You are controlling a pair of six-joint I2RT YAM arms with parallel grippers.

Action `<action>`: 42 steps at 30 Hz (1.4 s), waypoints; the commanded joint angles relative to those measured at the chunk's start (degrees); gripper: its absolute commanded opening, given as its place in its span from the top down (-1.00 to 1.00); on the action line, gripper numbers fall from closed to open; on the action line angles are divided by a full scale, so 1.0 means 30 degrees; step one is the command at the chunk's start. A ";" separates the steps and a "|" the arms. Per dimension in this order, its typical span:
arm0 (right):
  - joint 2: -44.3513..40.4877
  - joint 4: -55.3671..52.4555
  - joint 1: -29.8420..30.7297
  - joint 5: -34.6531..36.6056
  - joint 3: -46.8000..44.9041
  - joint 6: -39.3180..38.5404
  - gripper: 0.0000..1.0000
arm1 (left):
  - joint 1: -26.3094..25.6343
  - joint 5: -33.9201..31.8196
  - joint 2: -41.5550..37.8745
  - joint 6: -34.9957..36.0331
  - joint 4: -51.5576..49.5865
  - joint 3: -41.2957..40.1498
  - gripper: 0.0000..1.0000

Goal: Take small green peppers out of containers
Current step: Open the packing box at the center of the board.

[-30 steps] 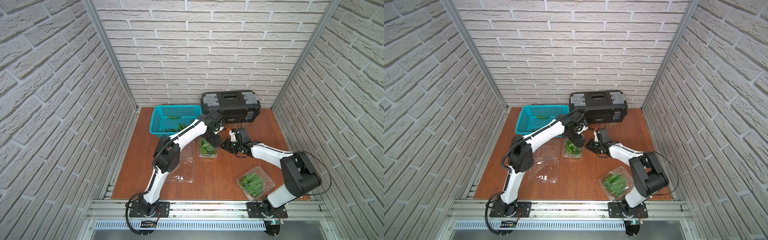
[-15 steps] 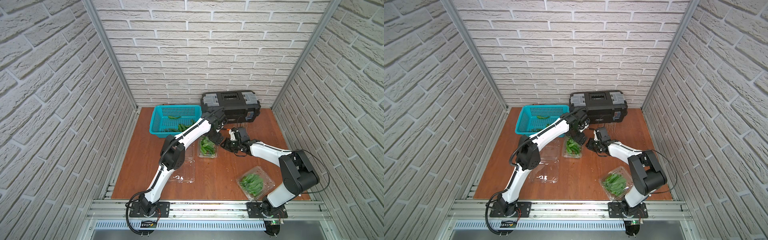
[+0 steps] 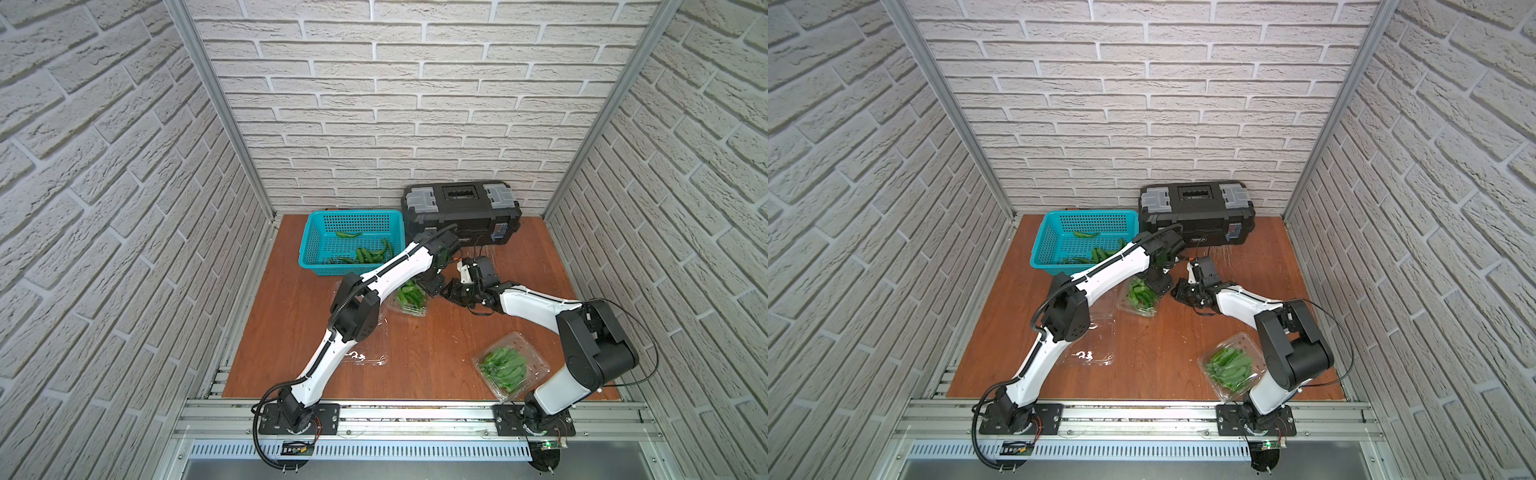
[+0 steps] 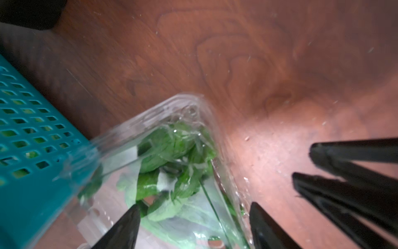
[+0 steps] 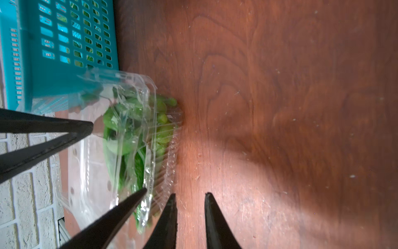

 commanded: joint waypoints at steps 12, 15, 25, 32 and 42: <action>0.0739 0.2225 0.0366 -0.2282 -0.0150 -0.0538 0.50 | -0.0193 -0.1701 0.1338 0.0217 -0.1556 0.0372 0.34; 0.0812 0.2403 0.0453 -0.2551 -0.0098 -0.0619 0.50 | 0.0006 -0.1092 0.1425 0.0212 -0.1447 0.0383 0.60; 0.2487 0.3955 0.0513 -0.4103 0.0605 -0.0093 0.40 | 0.0597 0.1825 0.0771 -0.0091 0.0039 0.0371 1.00; 0.2640 0.5303 0.0513 -0.4545 0.0810 0.0447 0.39 | 0.0989 0.3105 0.0531 -0.0459 0.0506 -0.0027 1.00; 0.0591 0.3864 0.0516 -0.3124 0.0236 -0.0376 0.39 | 0.1356 0.3915 0.0392 -0.0600 0.0986 -0.0368 1.00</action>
